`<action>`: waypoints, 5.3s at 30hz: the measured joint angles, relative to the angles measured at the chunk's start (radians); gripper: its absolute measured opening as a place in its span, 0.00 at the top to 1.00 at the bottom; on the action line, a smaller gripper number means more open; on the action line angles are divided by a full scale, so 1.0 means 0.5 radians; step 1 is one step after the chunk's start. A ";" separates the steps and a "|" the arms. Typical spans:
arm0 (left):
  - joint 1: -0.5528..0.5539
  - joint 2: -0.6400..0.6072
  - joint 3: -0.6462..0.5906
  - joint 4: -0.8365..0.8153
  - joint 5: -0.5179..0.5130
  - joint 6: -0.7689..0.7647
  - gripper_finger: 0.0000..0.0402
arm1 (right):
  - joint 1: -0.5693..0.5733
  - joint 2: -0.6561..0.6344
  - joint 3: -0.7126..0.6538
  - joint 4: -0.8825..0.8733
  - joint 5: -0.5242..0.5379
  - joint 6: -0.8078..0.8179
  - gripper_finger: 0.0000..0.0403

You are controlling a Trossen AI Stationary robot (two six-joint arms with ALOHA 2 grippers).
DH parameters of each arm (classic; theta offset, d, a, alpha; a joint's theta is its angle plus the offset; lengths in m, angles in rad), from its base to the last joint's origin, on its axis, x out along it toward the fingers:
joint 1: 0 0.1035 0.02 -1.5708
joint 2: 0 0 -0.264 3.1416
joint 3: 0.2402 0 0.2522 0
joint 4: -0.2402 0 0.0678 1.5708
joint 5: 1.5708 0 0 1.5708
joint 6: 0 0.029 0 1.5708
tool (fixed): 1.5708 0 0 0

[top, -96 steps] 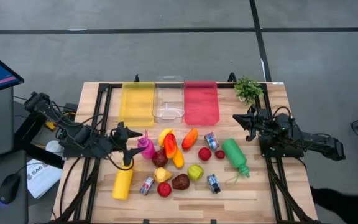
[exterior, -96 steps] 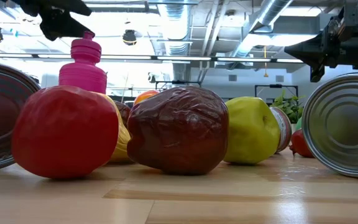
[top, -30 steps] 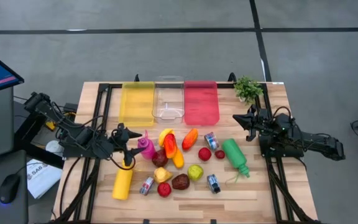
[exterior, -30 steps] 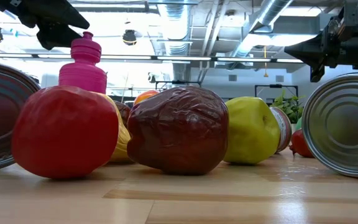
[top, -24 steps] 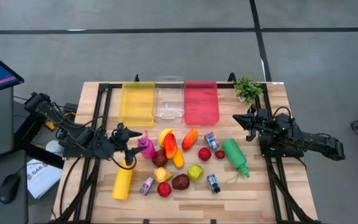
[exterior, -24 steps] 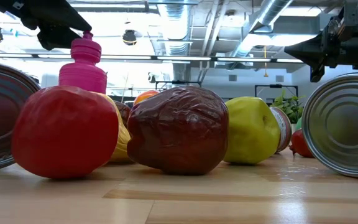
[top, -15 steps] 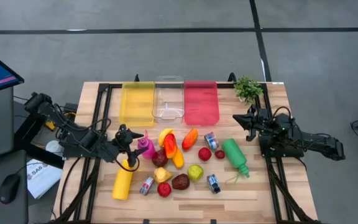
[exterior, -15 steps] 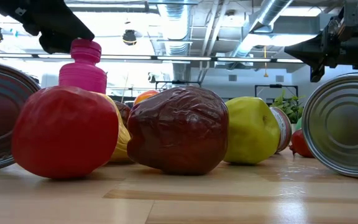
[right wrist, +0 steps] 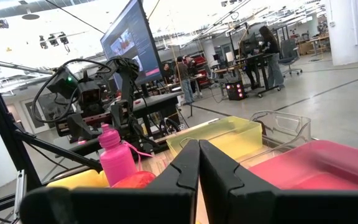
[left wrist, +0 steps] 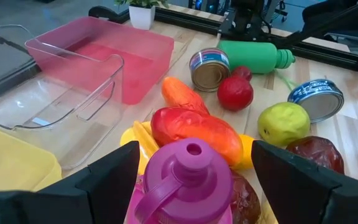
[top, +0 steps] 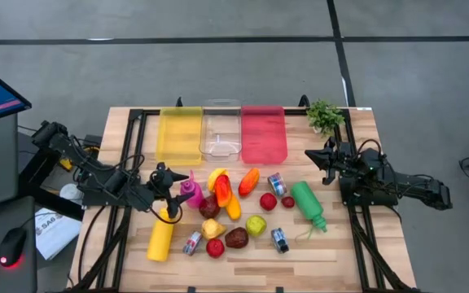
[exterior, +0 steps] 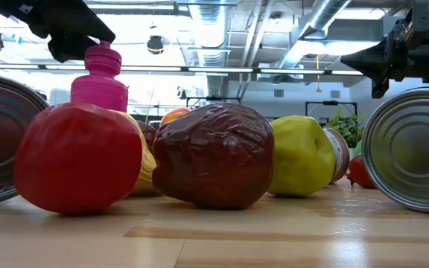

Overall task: Pick & Place Food Item
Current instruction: Put the pink tumbler into the yellow bin

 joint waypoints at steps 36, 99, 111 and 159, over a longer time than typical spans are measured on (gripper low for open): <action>0.000 0.000 0.000 0.004 0.000 -0.003 0.25 | 0.000 0.000 -0.001 -0.007 0.000 0.005 0.99; 0.000 0.000 0.001 0.003 0.000 0.004 0.33 | -0.001 0.001 0.000 -0.010 0.000 0.005 0.99; 0.001 0.000 0.001 0.003 0.000 0.004 0.50 | -0.001 0.001 -0.001 -0.010 0.001 0.004 0.99; 0.001 -0.002 0.007 0.018 0.138 0.004 0.84 | -0.001 0.001 0.000 -0.010 0.001 0.003 0.99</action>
